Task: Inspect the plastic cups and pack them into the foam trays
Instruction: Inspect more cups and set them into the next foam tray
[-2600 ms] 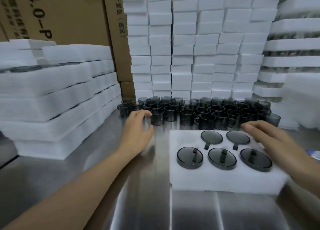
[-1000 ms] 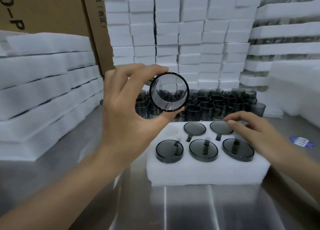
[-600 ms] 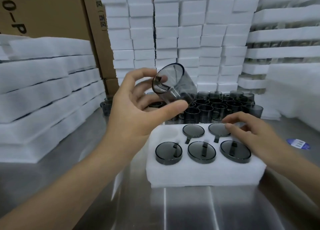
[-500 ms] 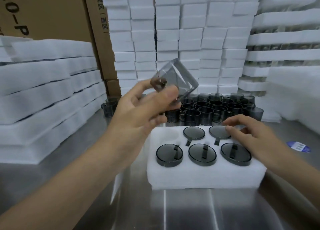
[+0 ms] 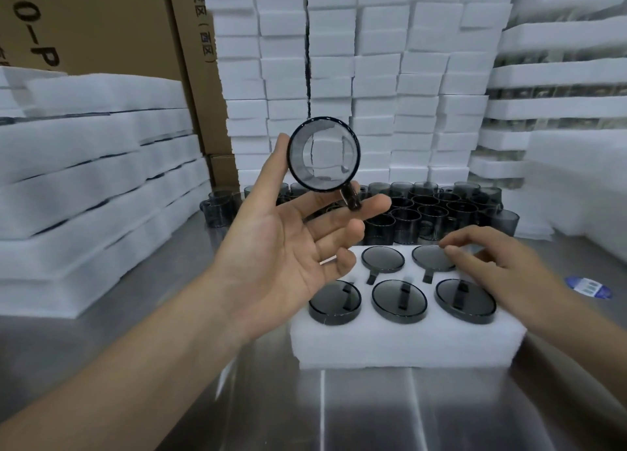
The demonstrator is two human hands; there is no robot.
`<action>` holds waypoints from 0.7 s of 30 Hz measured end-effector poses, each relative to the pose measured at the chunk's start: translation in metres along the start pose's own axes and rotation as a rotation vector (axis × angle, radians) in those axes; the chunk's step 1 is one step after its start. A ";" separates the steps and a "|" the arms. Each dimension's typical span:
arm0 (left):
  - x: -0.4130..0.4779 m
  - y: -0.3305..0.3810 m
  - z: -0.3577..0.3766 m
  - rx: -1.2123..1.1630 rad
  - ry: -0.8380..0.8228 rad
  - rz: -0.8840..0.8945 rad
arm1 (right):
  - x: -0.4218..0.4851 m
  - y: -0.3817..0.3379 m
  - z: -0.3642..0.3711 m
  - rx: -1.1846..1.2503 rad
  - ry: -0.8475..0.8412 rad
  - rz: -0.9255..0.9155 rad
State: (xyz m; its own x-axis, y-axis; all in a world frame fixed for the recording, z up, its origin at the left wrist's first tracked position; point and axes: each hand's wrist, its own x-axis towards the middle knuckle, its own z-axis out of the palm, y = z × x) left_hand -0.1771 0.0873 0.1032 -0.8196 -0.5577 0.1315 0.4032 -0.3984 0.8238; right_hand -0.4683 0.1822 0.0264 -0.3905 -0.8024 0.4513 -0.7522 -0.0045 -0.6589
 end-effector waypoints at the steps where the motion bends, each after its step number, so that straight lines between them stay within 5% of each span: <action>1: 0.002 -0.002 0.000 0.044 0.029 0.025 | 0.000 -0.003 -0.001 -0.027 0.010 -0.012; 8: 0.012 -0.032 -0.018 0.924 0.376 0.484 | -0.017 -0.051 -0.008 -0.154 0.069 -0.257; 16: 0.009 -0.054 -0.021 0.969 0.366 0.525 | -0.037 -0.081 0.007 -0.190 0.049 -0.468; 21: 0.004 -0.043 -0.022 1.024 0.168 0.685 | -0.034 -0.079 0.004 -0.121 0.144 -0.494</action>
State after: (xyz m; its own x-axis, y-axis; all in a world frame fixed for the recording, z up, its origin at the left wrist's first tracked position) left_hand -0.1888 0.0862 0.0556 -0.4728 -0.5429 0.6941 0.1623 0.7205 0.6742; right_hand -0.3934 0.2071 0.0610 -0.0366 -0.6322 0.7740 -0.9177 -0.2853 -0.2765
